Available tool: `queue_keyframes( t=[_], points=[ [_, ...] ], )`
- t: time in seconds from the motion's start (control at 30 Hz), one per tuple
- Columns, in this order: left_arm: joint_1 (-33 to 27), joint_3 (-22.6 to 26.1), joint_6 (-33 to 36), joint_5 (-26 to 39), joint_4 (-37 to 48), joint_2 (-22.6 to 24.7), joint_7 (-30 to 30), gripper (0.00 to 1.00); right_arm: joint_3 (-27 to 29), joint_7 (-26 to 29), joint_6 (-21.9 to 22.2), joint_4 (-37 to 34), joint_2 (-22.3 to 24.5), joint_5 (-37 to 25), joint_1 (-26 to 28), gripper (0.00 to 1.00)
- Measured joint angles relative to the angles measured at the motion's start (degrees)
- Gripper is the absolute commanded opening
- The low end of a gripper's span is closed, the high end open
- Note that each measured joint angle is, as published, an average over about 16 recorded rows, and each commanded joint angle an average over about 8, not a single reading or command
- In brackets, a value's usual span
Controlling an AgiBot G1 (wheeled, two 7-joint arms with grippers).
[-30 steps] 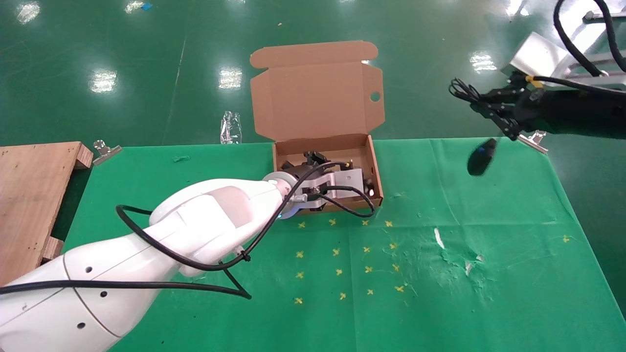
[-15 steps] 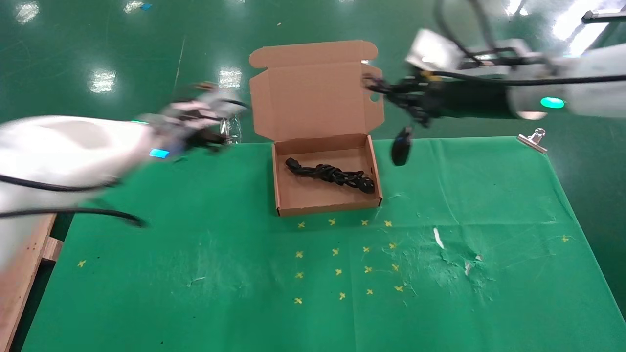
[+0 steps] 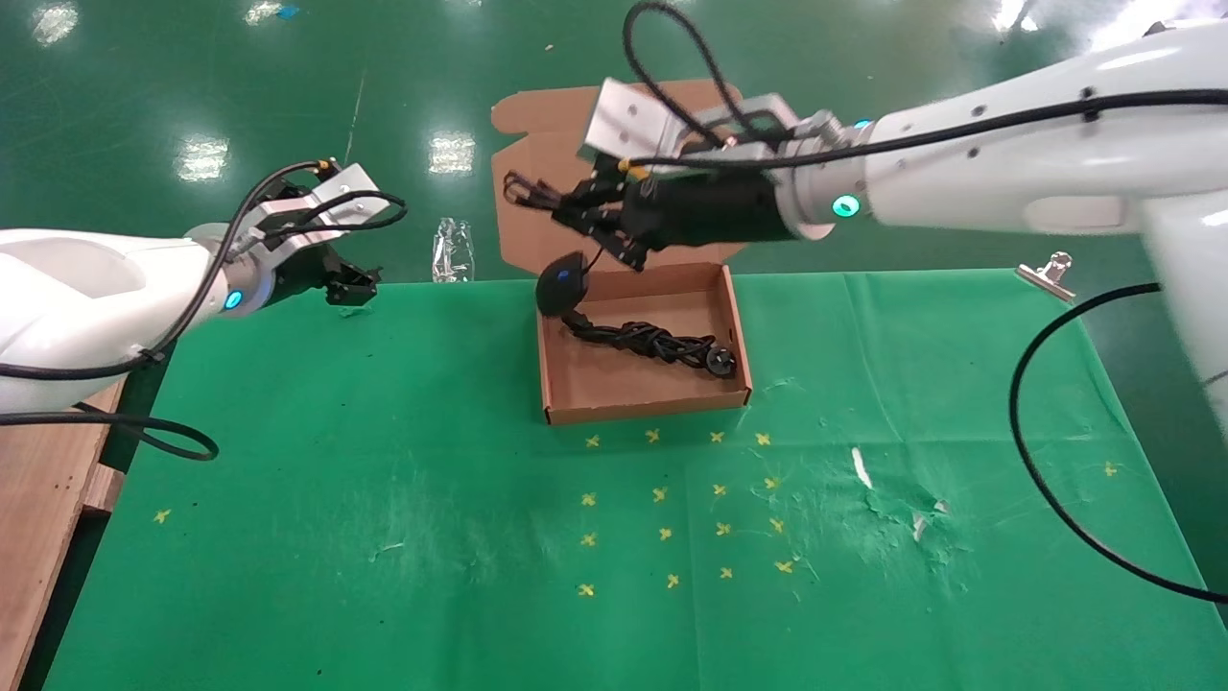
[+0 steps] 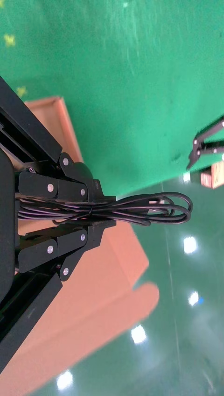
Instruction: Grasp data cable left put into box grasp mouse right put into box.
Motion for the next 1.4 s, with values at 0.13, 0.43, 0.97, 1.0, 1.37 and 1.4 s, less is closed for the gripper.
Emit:
queue_keyframes(
  t=[0.13, 0.43, 0.97, 1.0, 1.37, 1.4],
  points=[
    [0.07, -0.04, 0.11, 0.23, -0.2, -0.03, -0.22, 1.0, -0.09, -3.11, 0.11, -5.81, -1.58, 0.85, -0.31, 0.0],
    [0.14, -0.09, 0.24, 0.48, -0.42, -0.09, -0.47, 1.0, 0.89, -9.45, 3.22, -17.04, -2.42, 2.62, -2.28, 0.3],
    [0.16, -0.15, 0.28, 0.55, -0.44, -0.2, -0.58, 1.0, 2.4, -12.62, 6.58, -22.52, -2.41, 4.53, -3.99, 1.0],
    [0.16, -0.15, 0.28, 0.55, -0.44, -0.19, -0.57, 1.0, 2.38, -12.58, 6.54, -22.41, -2.39, 4.5, -3.98, 1.0],
    [0.18, -0.13, 0.28, 0.54, -0.47, -0.15, -0.56, 1.0, 2.79, -11.87, 5.25, -19.91, -0.97, 5.83, -4.85, 1.0],
    [0.18, -0.13, 0.28, 0.54, -0.47, -0.14, -0.55, 1.0, 2.93, -11.75, 4.99, -19.43, -0.63, 6.26, -5.11, 1.0]
  ],
)
